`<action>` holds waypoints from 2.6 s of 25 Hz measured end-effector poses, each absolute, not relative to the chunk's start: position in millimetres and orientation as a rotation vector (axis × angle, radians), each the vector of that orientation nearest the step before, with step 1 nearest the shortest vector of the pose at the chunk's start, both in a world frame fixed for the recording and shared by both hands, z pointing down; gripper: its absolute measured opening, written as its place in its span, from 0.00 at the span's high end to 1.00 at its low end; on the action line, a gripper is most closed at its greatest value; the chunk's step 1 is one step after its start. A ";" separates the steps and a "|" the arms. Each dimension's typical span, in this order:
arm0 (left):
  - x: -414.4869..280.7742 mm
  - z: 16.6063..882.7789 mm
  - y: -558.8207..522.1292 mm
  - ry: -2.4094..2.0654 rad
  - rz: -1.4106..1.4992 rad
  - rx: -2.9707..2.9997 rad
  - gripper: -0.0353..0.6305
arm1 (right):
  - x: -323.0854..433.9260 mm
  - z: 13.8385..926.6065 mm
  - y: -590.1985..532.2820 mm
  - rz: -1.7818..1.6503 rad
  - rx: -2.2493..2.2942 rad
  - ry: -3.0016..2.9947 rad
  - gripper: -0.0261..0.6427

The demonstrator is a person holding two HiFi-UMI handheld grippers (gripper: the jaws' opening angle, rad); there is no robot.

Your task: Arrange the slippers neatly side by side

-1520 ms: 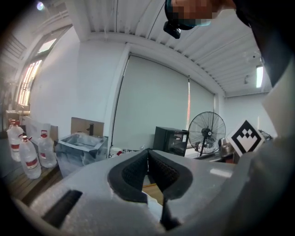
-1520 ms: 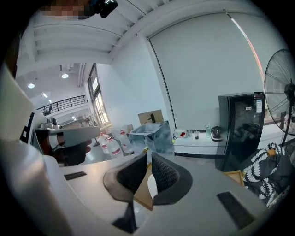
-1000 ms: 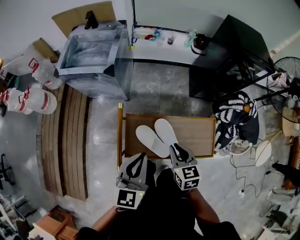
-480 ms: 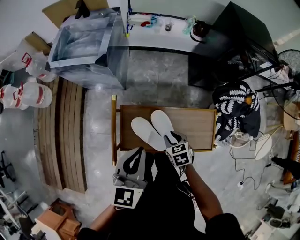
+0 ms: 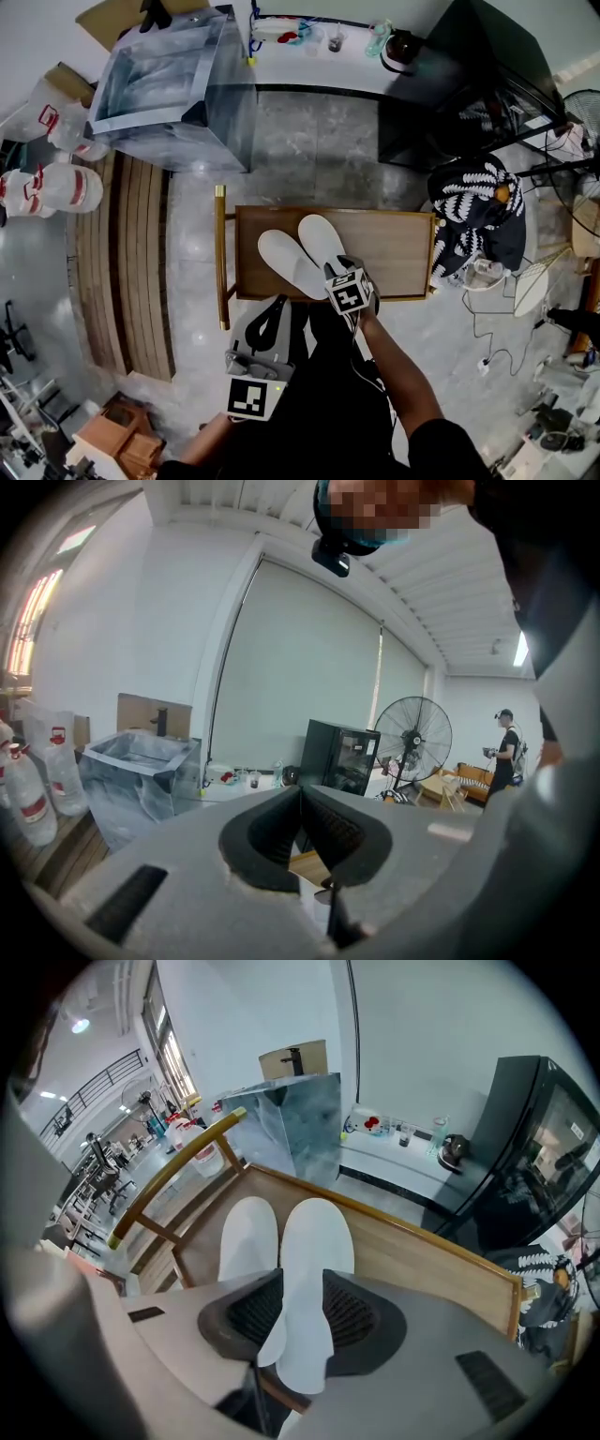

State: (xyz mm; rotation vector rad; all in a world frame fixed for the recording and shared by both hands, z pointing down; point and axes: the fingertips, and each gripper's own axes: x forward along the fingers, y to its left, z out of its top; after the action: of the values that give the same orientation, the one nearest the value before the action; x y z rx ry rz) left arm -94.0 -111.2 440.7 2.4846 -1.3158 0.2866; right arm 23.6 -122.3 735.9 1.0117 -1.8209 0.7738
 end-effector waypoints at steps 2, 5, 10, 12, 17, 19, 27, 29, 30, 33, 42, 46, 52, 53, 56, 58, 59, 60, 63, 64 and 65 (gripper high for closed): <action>-94.6 442.0 -112.7 -1.320 0.290 2.487 0.92 | 22.7 744.1 -124.1 0.776 1.005 -1.813 0.78; -95.3 444.6 -114.3 -1.328 0.290 2.475 0.92 | 21.8 755.4 -125.0 0.780 0.992 -1.796 0.79; -94.7 445.8 -118.9 -1.321 0.300 2.481 0.92 | 21.3 770.5 -121.9 0.828 0.971 -1.756 0.80; -93.3 444.8 -120.9 -1.321 0.297 2.483 0.92 | 23.4 772.3 -121.6 0.841 0.977 -1.746 0.85; -87.9 445.5 -125.2 -1.313 0.290 2.485 0.92 | 31.2 774.0 -124.2 0.842 0.990 -1.738 0.90; -84.6 445.9 -125.8 -1.301 0.298 2.493 0.92 | 33.4 772.5 -123.9 0.861 0.992 -1.737 0.91; -66.8 445.3 -130.0 -1.253 0.319 2.527 0.92 | 54.7 764.4 -124.9 0.935 1.044 -1.759 0.92; -62.1 445.0 -131.3 -1.243 0.321 2.529 0.92 | 65.0 761.1 -122.2 0.975 1.079 -1.744 0.92; -59.8 444.1 -131.9 -1.238 0.316 2.534 0.92 | 70.7 759.7 -120.9 0.990 1.097 -1.737 0.92; -52.6 443.2 -131.5 -1.211 0.317 2.549 0.92 | 84.8 755.1 -116.2 1.040 1.140 -1.730 0.92; -33.2 436.9 -135.5 -1.182 0.302 2.578 0.92 | 133.2 746.6 -108.1 1.144 1.277 -1.700 0.92; -23.2 434.8 -135.4 -1.165 0.305 2.585 0.92 | 156.4 743.7 -103.8 1.177 1.322 -1.685 0.92; -13.8 437.3 -134.3 -1.158 0.299 2.591 0.92 | 185.0 752.4 -95.5 1.200 1.357 -1.651 0.92; -12.0 437.5 -134.7 -1.159 0.297 2.592 0.92 | 189.1 755.5 -94.1 1.207 1.361 -1.645 0.92; -7.1 438.8 -134.8 -1.158 0.302 2.594 0.92 | 198.3 765.3 -89.4 1.250 1.380 -1.623 0.92; -3.8 439.5 -134.5 -1.156 0.308 2.591 0.92 | 203.5 767.7 -88.5 1.270 1.398 -1.609 0.92; -2.2 439.7 -134.5 -1.156 0.309 2.589 0.92 | 206.1 767.5 -88.6 1.273 1.407 -1.600 0.92; -0.7 440.1 -134.4 -1.157 0.309 2.588 0.92 | 207.7 767.8 -88.8 1.277 1.413 -1.596 0.92; 2.3 443.5 -132.6 -1.157 0.316 2.575 0.92 | 208.7 770.3 -89.6 1.283 1.418 -1.597 0.92; 2.7 444.8 -131.7 -1.156 0.322 2.572 0.92 | 208.4 771.2 -89.9 1.282 1.416 -1.598 0.92; 3.1 445.6 -130.8 -1.156 0.326 2.571 0.92 | 208.2 772.2 -89.9 1.281 1.414 -1.599 0.92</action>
State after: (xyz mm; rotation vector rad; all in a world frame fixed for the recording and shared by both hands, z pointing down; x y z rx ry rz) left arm 3.1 -130.8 445.6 2.5709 -1.1556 0.3257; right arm 208.2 -89.9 772.2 1.4145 -1.5992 1.2814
